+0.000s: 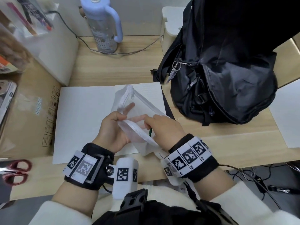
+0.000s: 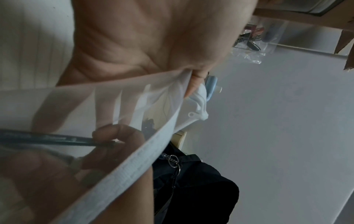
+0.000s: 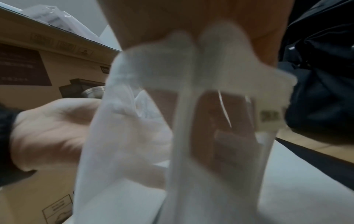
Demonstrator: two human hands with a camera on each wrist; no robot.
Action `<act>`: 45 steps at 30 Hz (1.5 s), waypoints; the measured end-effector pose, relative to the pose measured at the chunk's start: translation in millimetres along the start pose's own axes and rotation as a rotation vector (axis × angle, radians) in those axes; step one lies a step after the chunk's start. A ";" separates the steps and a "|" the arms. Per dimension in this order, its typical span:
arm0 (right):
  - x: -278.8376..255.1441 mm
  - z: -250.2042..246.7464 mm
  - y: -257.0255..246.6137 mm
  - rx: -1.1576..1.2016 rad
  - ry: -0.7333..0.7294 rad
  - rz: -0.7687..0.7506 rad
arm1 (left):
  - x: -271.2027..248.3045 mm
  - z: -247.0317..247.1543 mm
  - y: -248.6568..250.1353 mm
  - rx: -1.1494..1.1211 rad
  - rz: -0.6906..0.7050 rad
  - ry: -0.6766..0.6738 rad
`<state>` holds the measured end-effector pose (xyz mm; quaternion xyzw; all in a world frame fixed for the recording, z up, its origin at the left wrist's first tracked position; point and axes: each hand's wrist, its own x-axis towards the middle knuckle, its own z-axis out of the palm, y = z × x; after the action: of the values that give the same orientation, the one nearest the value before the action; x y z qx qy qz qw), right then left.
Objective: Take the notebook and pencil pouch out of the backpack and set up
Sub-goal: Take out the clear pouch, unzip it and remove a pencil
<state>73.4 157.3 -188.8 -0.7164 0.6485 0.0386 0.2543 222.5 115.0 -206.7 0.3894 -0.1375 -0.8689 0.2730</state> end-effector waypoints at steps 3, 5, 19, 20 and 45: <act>0.6 0.2 3.8 0.136 -0.015 0.022 | 0.9 -0.8 1.6 0.005 0.014 -0.011; 0.2 -0.7 5.5 0.212 0.020 0.022 | 2.0 -1.0 2.8 -0.002 0.021 -0.031; -37.8 43.0 123.6 0.925 0.507 0.708 | 19.3 -20.9 -3.3 0.054 -0.003 0.016; -38.2 54.6 126.7 0.917 0.508 0.780 | 19.4 -19.4 -2.8 0.070 -0.006 -0.001; 115.5 -73.3 -3.0 0.157 0.430 0.026 | 78.8 -31.8 53.3 1.558 0.090 0.356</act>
<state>74.1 22.0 -168.7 -0.6778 0.6979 -0.1625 0.1646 222.9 25.0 -251.0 0.5950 -0.6749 -0.4358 -0.0249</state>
